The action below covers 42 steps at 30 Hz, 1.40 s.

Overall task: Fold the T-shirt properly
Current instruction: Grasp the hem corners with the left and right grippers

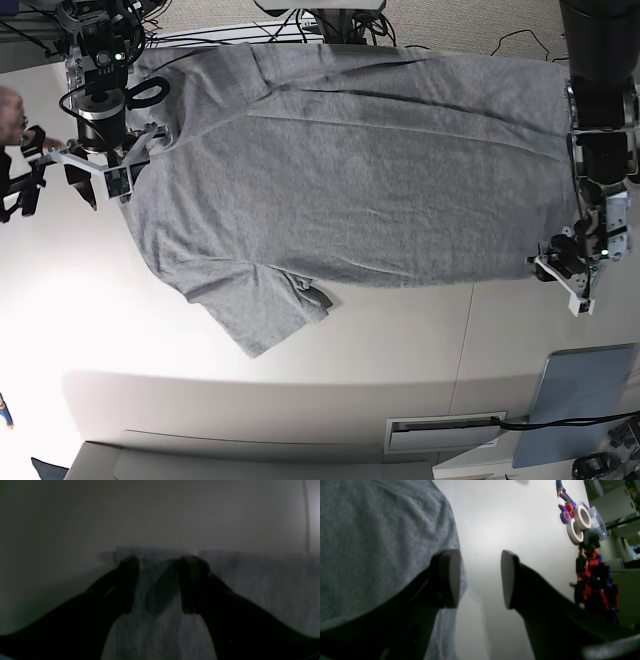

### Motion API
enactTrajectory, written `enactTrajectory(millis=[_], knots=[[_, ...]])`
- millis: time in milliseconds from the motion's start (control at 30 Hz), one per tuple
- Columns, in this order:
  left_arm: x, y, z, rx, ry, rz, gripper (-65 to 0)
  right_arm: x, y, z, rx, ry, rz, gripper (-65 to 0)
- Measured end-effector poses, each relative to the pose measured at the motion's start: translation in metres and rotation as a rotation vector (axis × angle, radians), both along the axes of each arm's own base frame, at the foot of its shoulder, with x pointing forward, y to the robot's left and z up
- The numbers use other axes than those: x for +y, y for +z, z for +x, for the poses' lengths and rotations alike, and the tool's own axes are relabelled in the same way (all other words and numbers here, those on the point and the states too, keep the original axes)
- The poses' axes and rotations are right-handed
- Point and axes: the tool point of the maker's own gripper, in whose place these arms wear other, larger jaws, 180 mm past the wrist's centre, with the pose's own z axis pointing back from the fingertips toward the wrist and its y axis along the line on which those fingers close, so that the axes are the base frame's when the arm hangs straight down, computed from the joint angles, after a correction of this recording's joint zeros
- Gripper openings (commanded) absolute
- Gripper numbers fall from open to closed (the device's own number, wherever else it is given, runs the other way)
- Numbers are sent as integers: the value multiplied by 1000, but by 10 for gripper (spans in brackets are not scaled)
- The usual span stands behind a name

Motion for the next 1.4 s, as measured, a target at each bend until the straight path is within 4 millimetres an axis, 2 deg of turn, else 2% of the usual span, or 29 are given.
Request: enactTrajectory(millis=[133, 200, 267, 333, 600, 667, 800, 933, 1033, 1167, 1300, 1400], knots=[[0, -4, -2, -16, 13, 5, -360, 0, 0, 0, 1, 0, 1, -384], [-4, -4, -4, -17, -19, -6, -392, 0, 0, 0, -1, 0, 1, -384], [-6, -5, -6, -17, -50, -14, -502, 0, 0, 0, 0, 0, 1, -384], [-9, -5, -7, -17, -77, -25, -650, 0, 0, 0, -1, 1, 0, -384], [-12, -5, -8, -13, -96, -34, -650, 1, 0, 2, -2, 4, 3, -384], [-14, -5, -8, -15, -105, -38, -650, 1, -9, 9, 23, 11, 33, -384], [-21, -4, -8, -10, -142, -59, -650, -3, -20, 32, 43, 18, 77, -384], [-24, -5, -9, -4, -146, -69, -650, -2, -27, 67, 48, 29, 150, -384], [-26, -5, -8, -7, -148, -76, -650, 3, -46, 94, 92, 40, 221, -384], [-29, -5, -7, -11, -151, -80, -650, -3, -74, 130, 209, -7, 311, -384], [-30, -5, -7, -13, -151, -83, -650, -4, -91, 163, 329, -31, 399, -384], [-30, -5, -7, -13, -150, -85, -650, 3, -101, 181, 391, -28, 456, -384]])
